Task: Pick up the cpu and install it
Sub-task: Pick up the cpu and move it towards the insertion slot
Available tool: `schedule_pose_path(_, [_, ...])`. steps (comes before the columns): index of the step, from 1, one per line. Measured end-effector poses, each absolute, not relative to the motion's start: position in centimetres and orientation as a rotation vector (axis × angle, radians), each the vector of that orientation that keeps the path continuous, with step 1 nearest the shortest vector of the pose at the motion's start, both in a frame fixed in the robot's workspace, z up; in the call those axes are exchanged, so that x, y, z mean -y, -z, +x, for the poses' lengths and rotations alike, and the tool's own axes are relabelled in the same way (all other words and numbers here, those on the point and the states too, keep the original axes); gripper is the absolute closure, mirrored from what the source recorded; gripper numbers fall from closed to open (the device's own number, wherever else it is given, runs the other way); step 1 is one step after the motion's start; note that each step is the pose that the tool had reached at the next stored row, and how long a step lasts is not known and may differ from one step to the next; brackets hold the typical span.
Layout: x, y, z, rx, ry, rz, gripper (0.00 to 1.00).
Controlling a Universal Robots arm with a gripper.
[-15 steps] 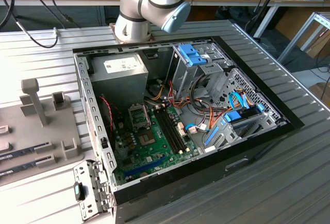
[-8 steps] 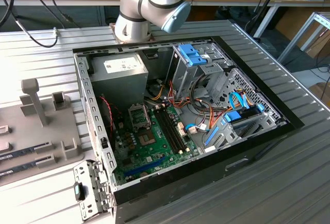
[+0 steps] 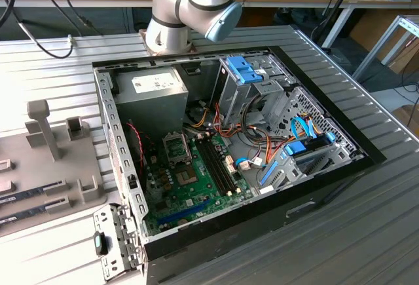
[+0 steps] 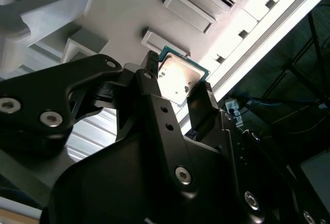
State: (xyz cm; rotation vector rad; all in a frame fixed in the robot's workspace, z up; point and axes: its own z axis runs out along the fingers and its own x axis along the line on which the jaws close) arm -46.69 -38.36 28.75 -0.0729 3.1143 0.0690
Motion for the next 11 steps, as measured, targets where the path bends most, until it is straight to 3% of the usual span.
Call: schedule_pose_path(11, [38.4, -30.1, -46.7, -3.114, -0.072, -0.073, 0.53])
